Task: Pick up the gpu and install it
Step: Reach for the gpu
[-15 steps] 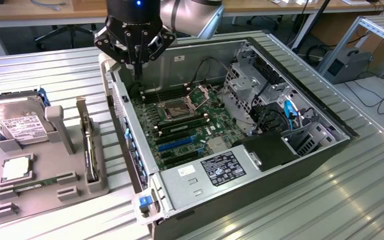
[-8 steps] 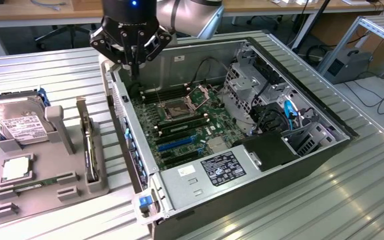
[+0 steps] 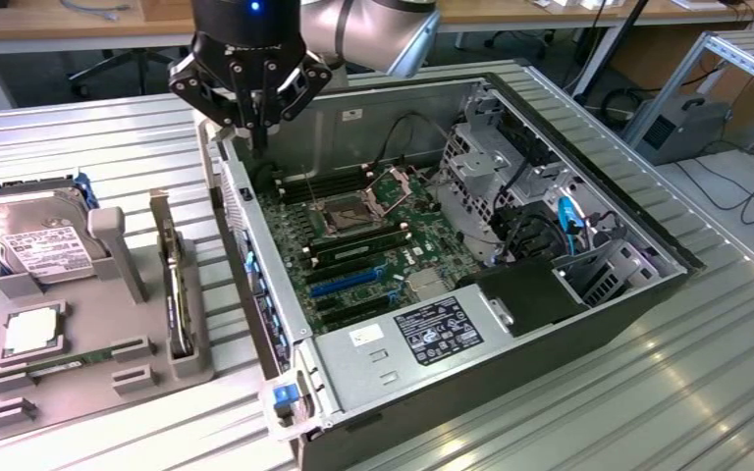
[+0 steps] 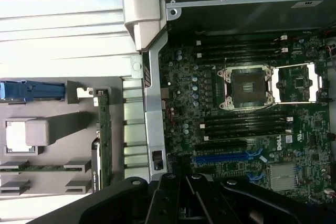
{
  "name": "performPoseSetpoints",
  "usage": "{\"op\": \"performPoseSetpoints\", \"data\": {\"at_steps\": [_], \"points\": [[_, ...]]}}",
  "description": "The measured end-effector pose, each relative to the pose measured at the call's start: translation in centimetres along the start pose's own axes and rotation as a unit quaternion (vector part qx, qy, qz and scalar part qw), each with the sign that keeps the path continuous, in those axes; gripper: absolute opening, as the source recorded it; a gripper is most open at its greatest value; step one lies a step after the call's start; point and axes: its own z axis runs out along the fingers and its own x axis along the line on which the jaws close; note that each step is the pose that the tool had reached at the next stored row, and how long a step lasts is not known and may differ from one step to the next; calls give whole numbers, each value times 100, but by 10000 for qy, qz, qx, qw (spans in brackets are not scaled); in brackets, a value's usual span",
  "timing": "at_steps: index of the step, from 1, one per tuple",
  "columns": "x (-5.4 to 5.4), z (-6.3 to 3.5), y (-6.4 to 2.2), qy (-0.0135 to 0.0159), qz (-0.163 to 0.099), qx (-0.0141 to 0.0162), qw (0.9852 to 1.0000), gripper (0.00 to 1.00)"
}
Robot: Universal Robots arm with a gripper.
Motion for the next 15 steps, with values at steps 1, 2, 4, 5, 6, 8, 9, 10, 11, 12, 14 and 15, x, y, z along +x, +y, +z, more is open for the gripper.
{"op": "performPoseSetpoints", "data": {"at_steps": [1, 2, 4, 5, 6, 8, 9, 10, 11, 12, 14, 15], "points": [[6, 0, 0, 0, 0, 0, 10000, 11], [12, 0, -1, 0, 0, 0, 10000, 11], [24, -1, -2, 0, 0, 0, 10000, 11], [29, -1, -2, 0, 0, 0, 10000, 11], [35, 0, -3, 0, 0, -1, 10000, 11], [45, -1, -3, 0, 0, 0, 10000, 11], [51, -2, -4, 0, 0, 0, 10000, 11], [56, -1, -4, 0, 0, 0, 10000, 11], [62, -2, -5, 0, 0, 0, 10000, 11], [66, -2, -5, 0, 0, 0, 10000, 11], [76, -2, -6, 0, 0, 0, 10000, 11], [81, -2, -6, 0, 0, 0, 10000, 11]]}}
